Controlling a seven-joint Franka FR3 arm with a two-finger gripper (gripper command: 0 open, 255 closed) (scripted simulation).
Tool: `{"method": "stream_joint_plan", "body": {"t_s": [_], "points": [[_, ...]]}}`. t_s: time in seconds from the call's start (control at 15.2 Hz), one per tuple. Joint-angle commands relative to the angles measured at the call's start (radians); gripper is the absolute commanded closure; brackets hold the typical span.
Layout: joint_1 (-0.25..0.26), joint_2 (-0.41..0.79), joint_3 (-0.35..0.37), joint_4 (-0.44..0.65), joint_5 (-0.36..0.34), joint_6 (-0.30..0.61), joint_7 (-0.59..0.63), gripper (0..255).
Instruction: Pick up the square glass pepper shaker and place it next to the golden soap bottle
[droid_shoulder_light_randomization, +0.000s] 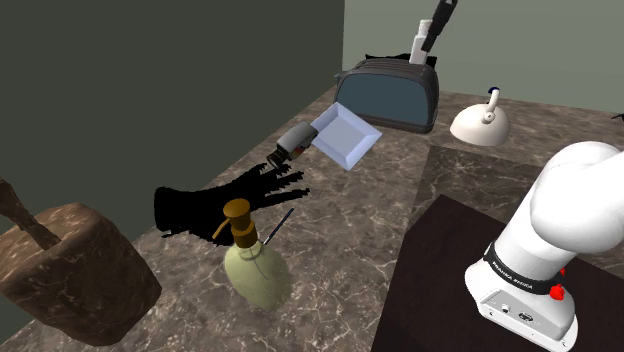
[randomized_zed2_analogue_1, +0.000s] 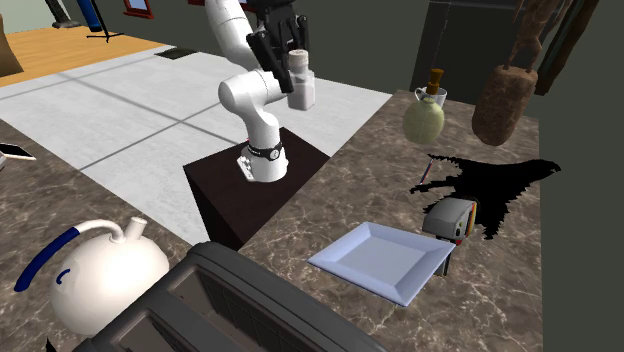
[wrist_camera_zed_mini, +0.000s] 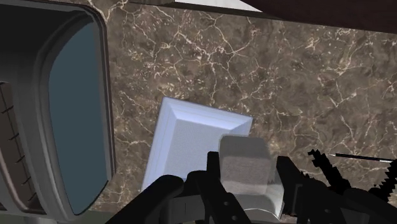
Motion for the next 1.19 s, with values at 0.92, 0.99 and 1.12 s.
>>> {"method": "stream_joint_plan", "body": {"t_s": [0.92,0.99,1.12], "points": [[0.094,0.008,0.346,-0.035,0.123,0.068,0.387,255],[0.1,0.017,0.366,-0.029,0.13,0.073,0.41,255],[0.112,0.04,0.408,-0.012,0.141,0.084,0.457,255]]}}
